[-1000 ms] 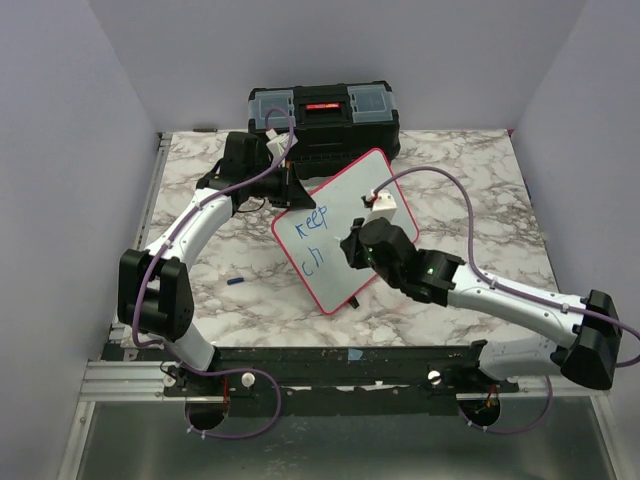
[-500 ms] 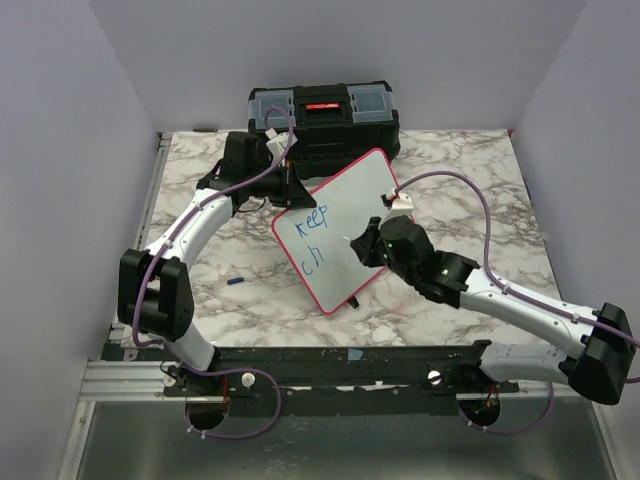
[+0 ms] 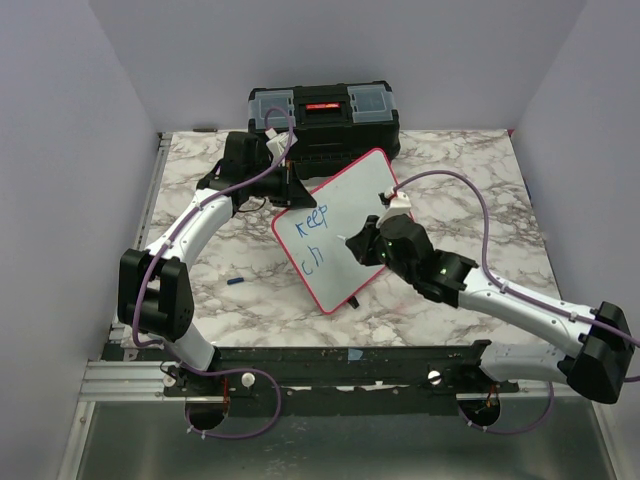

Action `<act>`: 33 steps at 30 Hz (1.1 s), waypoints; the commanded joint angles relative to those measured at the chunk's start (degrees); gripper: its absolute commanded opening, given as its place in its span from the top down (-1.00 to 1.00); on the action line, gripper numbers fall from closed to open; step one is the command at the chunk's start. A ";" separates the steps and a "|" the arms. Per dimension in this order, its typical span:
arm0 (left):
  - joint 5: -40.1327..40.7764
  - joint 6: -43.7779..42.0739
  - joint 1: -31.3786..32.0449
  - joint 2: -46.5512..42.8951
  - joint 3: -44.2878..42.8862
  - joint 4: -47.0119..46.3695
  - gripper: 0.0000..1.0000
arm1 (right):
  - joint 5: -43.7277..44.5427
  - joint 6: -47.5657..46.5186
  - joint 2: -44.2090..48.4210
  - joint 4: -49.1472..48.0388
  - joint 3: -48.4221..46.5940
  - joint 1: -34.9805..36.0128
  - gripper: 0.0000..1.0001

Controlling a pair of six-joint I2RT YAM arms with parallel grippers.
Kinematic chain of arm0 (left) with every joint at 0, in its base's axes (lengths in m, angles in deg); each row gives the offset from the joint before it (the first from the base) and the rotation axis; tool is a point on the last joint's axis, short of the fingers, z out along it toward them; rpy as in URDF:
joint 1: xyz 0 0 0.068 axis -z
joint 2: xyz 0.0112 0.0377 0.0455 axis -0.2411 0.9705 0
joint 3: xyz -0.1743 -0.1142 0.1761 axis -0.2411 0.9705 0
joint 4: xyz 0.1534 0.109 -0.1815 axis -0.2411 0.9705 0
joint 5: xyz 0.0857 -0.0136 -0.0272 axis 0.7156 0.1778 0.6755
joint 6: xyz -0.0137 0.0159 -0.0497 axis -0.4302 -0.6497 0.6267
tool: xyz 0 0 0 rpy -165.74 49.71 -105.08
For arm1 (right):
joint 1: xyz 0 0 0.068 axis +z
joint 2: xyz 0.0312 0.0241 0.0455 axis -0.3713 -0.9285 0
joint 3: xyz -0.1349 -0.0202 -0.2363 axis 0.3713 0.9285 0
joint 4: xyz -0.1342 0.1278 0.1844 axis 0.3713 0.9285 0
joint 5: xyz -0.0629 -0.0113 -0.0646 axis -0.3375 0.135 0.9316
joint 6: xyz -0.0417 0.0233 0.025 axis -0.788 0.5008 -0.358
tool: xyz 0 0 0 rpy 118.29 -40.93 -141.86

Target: Write a sentence on the whiteboard

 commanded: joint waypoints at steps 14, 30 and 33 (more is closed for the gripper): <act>-2.36 0.51 0.22 -1.92 0.10 -3.56 1.00 | -4.15 -1.42 -5.56 -3.23 -2.11 -0.01 0.99; -2.23 0.60 0.22 -1.83 0.07 -3.65 1.00 | -5.83 -2.83 -8.47 -4.34 -3.93 0.34 0.99; -2.22 0.69 0.22 -1.83 0.03 -3.66 1.00 | -7.08 -2.74 -8.86 -4.37 -3.58 0.51 0.99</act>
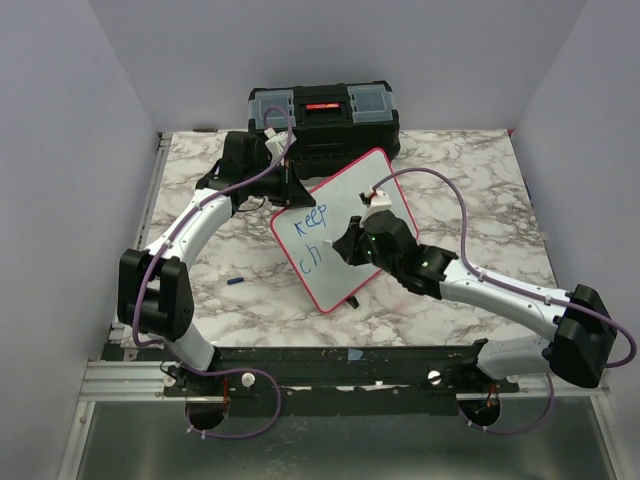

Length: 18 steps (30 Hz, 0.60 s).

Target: Write a sentence on the whiteboard

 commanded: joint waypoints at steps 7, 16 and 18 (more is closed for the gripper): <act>-2.25 0.51 0.27 -1.87 0.08 -3.33 1.00 | -3.65 -0.18 -1.30 -0.53 0.03 1.38 0.99; -2.23 0.51 0.31 -2.00 0.08 -3.34 1.00 | -2.05 0.55 0.43 3.03 1.73 1.51 0.99; -2.19 0.51 0.27 -2.01 0.08 -3.25 1.00 | -2.25 0.80 0.55 3.40 2.08 1.52 0.99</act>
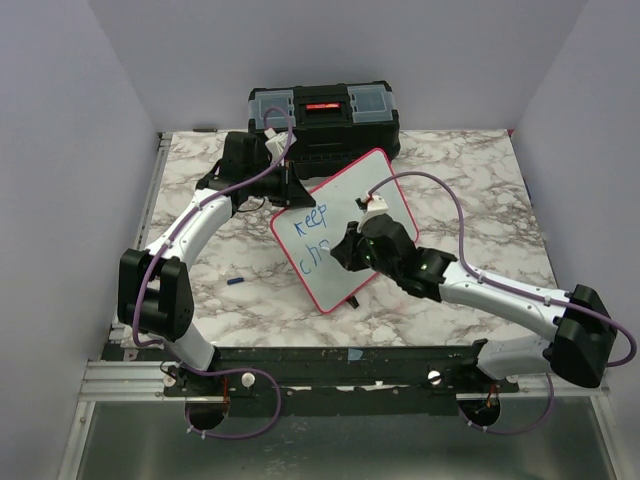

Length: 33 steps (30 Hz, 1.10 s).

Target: Write a sentence on the whiteboard

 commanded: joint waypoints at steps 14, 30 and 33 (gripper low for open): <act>-2.09 0.51 0.31 -2.51 0.06 -3.22 1.00 | 6.68 -0.08 0.83 6.74 -1.12 0.80 0.99; -2.10 0.53 0.30 -2.55 0.06 -3.16 1.00 | 8.59 -2.31 -2.72 6.26 -6.79 0.80 0.99; -2.14 0.51 0.31 -2.46 0.05 -3.20 1.00 | 7.99 -2.09 -2.91 6.17 -6.55 0.85 0.99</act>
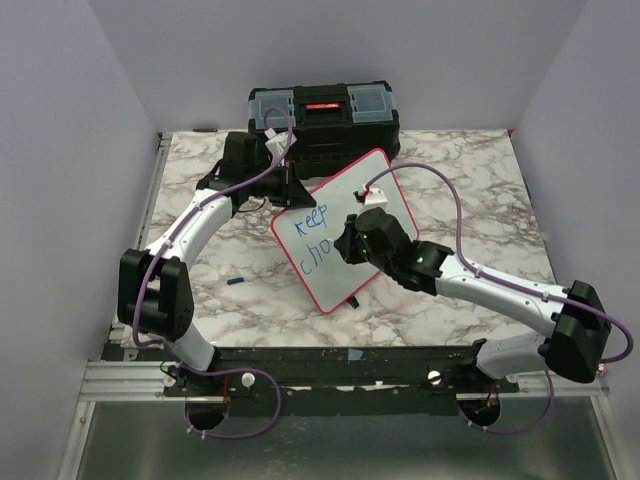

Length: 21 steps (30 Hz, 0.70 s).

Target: Write a sentence on the whiteboard

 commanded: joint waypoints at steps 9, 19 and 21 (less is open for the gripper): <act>-2.05 0.10 0.31 -2.37 -0.14 -2.85 1.00 | 0.24 1.02 0.94 0.38 3.01 0.13 0.99; -2.05 0.10 0.31 -2.29 -0.23 -2.86 1.00 | 0.69 1.79 3.06 1.16 5.29 0.12 0.99; -2.05 0.14 0.31 -2.27 -0.23 -2.90 1.00 | 1.15 1.59 3.24 1.48 5.04 0.11 0.99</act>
